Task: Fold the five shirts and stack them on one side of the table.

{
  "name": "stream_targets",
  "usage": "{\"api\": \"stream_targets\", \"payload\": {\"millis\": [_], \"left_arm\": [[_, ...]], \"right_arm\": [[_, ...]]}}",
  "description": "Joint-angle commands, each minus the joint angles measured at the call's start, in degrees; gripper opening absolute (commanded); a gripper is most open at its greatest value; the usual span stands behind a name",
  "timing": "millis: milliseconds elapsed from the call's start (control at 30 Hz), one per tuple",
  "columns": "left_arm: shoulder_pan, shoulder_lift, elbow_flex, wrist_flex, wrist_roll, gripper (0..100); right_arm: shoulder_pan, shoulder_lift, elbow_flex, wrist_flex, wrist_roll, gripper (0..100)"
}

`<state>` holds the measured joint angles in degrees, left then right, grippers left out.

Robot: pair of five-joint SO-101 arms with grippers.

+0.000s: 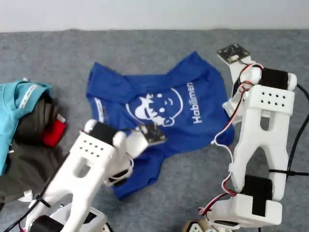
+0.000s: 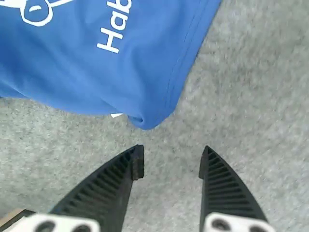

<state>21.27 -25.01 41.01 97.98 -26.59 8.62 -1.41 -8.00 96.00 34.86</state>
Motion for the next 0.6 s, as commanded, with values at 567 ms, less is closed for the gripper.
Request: {"api": "stream_targets", "payload": {"millis": [567], "left_arm": [[1.1,18.2,5.1,-14.8,1.7,20]], "right_arm": [[0.7,-2.8,-2.8,2.5,-0.8,19.4]]}}
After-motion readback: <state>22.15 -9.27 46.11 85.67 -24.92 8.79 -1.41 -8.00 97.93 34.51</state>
